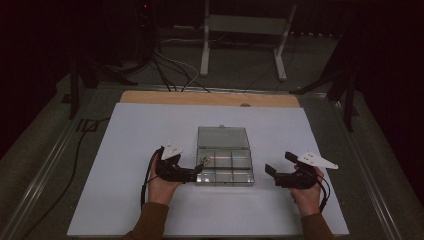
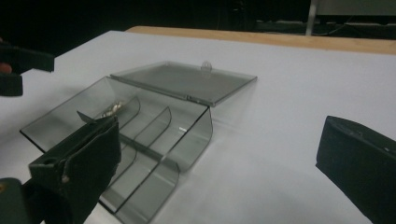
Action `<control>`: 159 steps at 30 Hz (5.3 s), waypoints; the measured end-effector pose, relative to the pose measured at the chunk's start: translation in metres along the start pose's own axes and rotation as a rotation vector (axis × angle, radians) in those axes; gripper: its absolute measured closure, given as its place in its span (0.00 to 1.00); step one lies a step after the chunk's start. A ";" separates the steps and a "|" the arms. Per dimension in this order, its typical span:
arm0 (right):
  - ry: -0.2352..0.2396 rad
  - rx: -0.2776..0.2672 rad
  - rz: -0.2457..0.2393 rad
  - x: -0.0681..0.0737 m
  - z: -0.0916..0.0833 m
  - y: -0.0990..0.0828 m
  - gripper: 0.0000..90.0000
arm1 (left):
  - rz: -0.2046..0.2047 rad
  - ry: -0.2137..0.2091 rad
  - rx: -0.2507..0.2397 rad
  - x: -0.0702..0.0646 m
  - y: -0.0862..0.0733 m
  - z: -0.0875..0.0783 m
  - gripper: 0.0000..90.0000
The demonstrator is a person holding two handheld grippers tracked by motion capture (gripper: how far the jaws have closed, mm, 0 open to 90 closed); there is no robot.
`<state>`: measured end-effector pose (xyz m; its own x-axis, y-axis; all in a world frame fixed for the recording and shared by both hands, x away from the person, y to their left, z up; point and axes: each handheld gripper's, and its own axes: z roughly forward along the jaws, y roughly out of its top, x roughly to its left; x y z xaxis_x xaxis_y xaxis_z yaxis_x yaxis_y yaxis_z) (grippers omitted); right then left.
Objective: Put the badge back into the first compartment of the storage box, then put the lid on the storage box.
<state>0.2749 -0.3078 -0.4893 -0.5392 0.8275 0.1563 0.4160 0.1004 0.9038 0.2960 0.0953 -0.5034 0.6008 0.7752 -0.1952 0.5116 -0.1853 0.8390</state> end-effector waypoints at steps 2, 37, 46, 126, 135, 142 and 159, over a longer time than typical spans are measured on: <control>-0.001 -0.003 -0.005 0.000 0.001 0.003 0.00 | -0.014 0.015 -0.001 0.001 -0.002 -0.001 0.02; -0.015 0.009 0.026 -0.008 0.041 0.061 0.00 | -0.015 0.048 -0.033 -0.016 -0.017 -0.002 0.02; -0.012 -0.001 0.025 -0.013 0.058 0.073 0.00 | -0.016 0.043 -0.050 -0.014 -0.017 -0.002 0.02; -0.020 0.302 0.105 -0.029 0.153 0.039 0.00 | -0.025 0.049 0.089 -0.027 -0.034 0.022 0.61; 0.015 0.346 0.145 -0.027 0.157 0.035 0.08 | -0.031 0.085 0.110 -0.031 -0.035 0.026 0.69; 0.082 0.376 0.194 -0.028 0.160 0.032 0.25 | -0.034 0.094 0.114 -0.032 -0.034 0.026 0.70; 0.158 0.415 0.319 -0.033 0.162 0.032 0.35 | -0.037 0.104 0.121 -0.033 -0.033 0.026 0.71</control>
<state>0.4248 -0.2426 -0.5306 -0.4293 0.7626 0.4838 0.8138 0.0943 0.5735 0.2752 0.0600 -0.5384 0.5168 0.8398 -0.1662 0.6061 -0.2218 0.7638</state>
